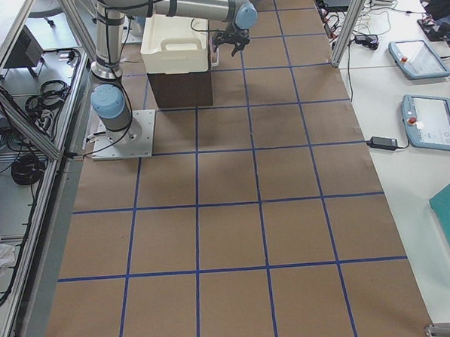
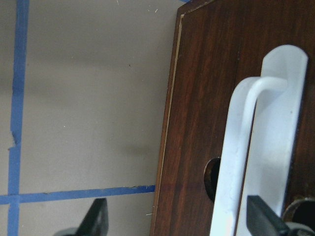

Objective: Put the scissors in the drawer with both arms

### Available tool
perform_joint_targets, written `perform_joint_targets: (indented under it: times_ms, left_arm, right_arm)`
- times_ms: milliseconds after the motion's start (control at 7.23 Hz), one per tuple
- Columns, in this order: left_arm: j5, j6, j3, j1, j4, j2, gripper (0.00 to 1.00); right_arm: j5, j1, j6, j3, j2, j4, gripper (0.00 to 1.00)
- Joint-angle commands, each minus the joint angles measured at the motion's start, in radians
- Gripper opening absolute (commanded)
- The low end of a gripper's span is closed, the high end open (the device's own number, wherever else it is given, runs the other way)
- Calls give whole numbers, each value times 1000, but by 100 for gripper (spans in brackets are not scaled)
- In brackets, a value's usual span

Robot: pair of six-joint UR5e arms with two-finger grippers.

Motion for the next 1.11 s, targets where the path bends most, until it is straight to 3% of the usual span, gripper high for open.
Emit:
perform_joint_targets:
  times_ms: [0,415,692,969]
  left_arm:
    - [-1,8,0,0,8,-3,67]
    - [11,8,-1,0,60,-1,21]
    - [11,8,-1,-2,65,8,13]
    - [10,-1,-1,-5,66,11,14]
  right_arm:
    - [1,0,0,1,9,-1,100]
    - [-1,0,0,3,15,-5,100]
    - [-1,0,0,3,31,-5,100]
    - [-2,0,-5,3,37,-8,100]
